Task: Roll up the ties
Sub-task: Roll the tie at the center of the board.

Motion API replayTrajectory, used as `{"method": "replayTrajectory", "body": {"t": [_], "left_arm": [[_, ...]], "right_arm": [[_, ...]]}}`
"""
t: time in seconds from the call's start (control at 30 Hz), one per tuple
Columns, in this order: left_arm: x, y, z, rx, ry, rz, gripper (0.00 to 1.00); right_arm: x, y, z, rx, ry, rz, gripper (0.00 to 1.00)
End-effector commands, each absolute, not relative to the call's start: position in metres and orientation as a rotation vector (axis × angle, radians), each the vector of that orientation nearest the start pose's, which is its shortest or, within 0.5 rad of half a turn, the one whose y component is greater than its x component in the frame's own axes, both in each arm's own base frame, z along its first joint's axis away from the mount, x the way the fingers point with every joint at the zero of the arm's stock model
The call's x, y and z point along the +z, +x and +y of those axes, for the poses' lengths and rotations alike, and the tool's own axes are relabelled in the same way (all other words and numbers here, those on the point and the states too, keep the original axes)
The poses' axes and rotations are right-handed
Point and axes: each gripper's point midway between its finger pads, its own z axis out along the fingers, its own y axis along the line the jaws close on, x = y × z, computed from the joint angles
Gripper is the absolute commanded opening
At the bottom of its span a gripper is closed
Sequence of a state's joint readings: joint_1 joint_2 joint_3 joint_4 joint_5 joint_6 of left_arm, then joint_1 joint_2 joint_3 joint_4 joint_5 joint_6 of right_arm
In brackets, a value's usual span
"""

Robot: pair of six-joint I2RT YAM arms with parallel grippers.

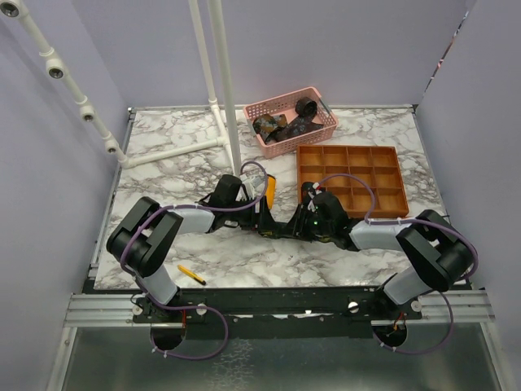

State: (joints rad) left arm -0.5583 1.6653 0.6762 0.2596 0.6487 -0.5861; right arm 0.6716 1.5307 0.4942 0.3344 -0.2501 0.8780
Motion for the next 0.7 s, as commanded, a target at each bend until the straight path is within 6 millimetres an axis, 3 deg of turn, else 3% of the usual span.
{"method": "replayTrajectory", "body": {"t": [0.0,0.13,0.4,0.5,0.67], "left_arm": [[0.049,0.229,-0.296,-1.346,0.355,2.446,0.70],[0.051,0.228,-0.296,-1.356,0.367,2.439,0.61],[0.049,0.229,-0.295,-1.350,0.334,2.451,0.14],[0.044,0.236,-0.284,-1.217,0.275,2.508,0.01],[0.033,0.242,-0.241,-0.788,0.163,2.695,0.00]], "right_arm": [[-0.019,0.203,0.249,0.872,0.116,2.658,0.38],[-0.019,0.203,0.249,0.873,0.113,2.660,0.38],[-0.012,0.204,0.253,0.899,0.114,2.655,0.39],[-0.001,0.205,0.251,0.891,0.123,2.640,0.50],[0.016,0.200,0.228,0.772,0.107,2.617,0.59]]}}
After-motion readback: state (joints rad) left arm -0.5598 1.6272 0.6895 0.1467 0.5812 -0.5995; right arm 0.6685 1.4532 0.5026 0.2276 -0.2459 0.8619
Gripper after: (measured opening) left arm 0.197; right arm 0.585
